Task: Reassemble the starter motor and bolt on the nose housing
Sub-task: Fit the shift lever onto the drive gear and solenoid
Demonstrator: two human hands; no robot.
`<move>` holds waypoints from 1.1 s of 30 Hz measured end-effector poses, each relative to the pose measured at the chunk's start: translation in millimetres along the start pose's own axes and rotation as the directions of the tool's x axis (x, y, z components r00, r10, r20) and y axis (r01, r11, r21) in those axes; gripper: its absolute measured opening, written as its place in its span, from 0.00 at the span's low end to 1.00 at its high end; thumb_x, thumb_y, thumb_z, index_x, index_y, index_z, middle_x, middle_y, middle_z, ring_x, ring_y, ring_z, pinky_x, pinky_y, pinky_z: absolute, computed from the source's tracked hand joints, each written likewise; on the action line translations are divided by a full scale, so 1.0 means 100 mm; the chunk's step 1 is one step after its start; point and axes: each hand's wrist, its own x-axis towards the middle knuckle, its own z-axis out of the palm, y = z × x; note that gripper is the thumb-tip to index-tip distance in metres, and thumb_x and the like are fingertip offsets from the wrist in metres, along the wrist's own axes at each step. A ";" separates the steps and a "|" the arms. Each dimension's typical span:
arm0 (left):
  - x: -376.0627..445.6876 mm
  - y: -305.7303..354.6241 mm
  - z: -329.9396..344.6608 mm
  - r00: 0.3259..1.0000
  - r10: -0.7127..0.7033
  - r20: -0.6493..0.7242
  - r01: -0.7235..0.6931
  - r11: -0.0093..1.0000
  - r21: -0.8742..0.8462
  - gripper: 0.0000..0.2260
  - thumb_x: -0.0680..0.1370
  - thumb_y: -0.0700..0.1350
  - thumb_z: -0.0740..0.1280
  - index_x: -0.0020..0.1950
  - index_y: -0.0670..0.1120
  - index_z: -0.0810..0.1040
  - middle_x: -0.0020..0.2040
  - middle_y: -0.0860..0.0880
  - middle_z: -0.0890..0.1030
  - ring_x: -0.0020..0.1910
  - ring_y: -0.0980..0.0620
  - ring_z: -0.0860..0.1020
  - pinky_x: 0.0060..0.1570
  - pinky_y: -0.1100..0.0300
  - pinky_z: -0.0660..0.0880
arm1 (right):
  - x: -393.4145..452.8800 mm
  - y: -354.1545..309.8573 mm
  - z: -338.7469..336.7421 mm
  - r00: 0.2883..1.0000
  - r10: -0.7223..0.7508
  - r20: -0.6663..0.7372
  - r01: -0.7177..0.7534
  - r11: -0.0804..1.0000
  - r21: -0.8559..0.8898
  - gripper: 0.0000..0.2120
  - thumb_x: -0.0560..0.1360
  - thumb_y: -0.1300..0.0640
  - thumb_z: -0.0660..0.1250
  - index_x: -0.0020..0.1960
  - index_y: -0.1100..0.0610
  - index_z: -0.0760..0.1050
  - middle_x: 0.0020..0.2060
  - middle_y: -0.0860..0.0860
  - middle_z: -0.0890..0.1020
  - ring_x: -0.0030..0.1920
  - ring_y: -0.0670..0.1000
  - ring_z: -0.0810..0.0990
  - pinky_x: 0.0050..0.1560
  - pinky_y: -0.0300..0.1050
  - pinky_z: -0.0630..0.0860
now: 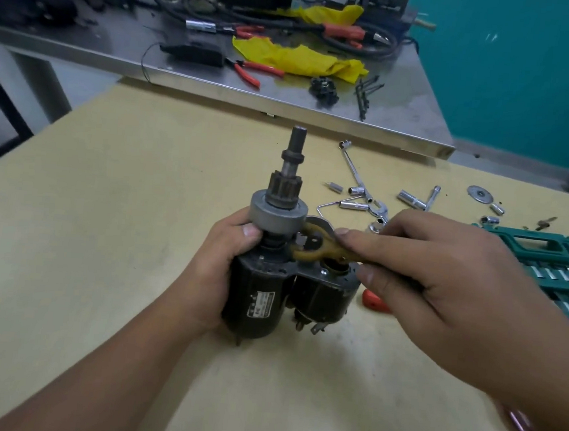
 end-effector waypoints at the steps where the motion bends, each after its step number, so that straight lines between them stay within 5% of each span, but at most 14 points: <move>1: 0.00 0.00 0.00 1.000 -0.001 -0.012 0.001 1.000 -0.003 0.17 0.78 0.57 0.68 0.61 0.48 0.84 0.55 0.48 0.86 0.54 0.48 0.84 0.52 0.56 0.80 | -0.01 0.00 0.01 1.000 0.008 -0.013 -0.008 0.999 0.040 0.19 0.78 0.51 0.65 0.68 0.45 0.80 0.43 0.47 0.79 0.40 0.53 0.79 0.37 0.54 0.77; 6: -0.01 -0.01 0.03 1.000 0.014 -0.021 -0.013 0.999 0.031 0.19 0.78 0.59 0.68 0.60 0.48 0.83 0.55 0.47 0.86 0.54 0.47 0.84 0.53 0.55 0.80 | -0.02 -0.01 0.04 0.997 0.043 -0.066 -0.032 0.986 0.164 0.18 0.76 0.53 0.69 0.65 0.48 0.82 0.42 0.45 0.81 0.40 0.47 0.79 0.38 0.49 0.76; 13: -0.03 0.00 0.02 0.999 0.044 -0.022 -0.043 0.998 0.034 0.21 0.78 0.59 0.69 0.64 0.46 0.81 0.58 0.45 0.85 0.57 0.44 0.83 0.55 0.53 0.79 | 0.10 -0.01 -0.09 0.991 0.104 0.088 -0.123 0.963 0.239 0.16 0.77 0.52 0.73 0.63 0.40 0.82 0.40 0.41 0.82 0.44 0.44 0.80 0.43 0.51 0.77; 19: -0.04 0.00 0.05 0.998 0.035 -0.046 -0.034 0.999 0.024 0.25 0.75 0.60 0.72 0.63 0.44 0.82 0.58 0.41 0.84 0.57 0.41 0.82 0.57 0.49 0.79 | 0.25 -0.10 -0.25 0.974 0.094 0.208 -0.115 0.989 0.091 0.17 0.73 0.44 0.64 0.61 0.36 0.80 0.37 0.40 0.80 0.43 0.43 0.78 0.39 0.51 0.76; 27: -0.04 0.04 0.10 0.999 0.024 -0.031 -0.023 0.999 0.042 0.23 0.74 0.60 0.72 0.62 0.45 0.83 0.54 0.43 0.85 0.53 0.44 0.83 0.53 0.53 0.79 | 0.41 -0.10 -0.23 0.941 0.126 0.314 -0.157 0.985 0.075 0.15 0.76 0.43 0.69 0.62 0.40 0.79 0.48 0.39 0.83 0.47 0.45 0.81 0.47 0.50 0.81; 33: -0.05 0.03 0.08 0.999 0.016 -0.038 -0.013 0.997 0.069 0.24 0.77 0.61 0.68 0.62 0.44 0.82 0.55 0.41 0.83 0.54 0.41 0.81 0.54 0.49 0.78 | 0.47 -0.08 -0.07 0.933 0.122 0.339 -0.180 0.973 0.145 0.05 0.77 0.43 0.69 0.46 0.43 0.80 0.39 0.43 0.81 0.40 0.43 0.79 0.39 0.47 0.77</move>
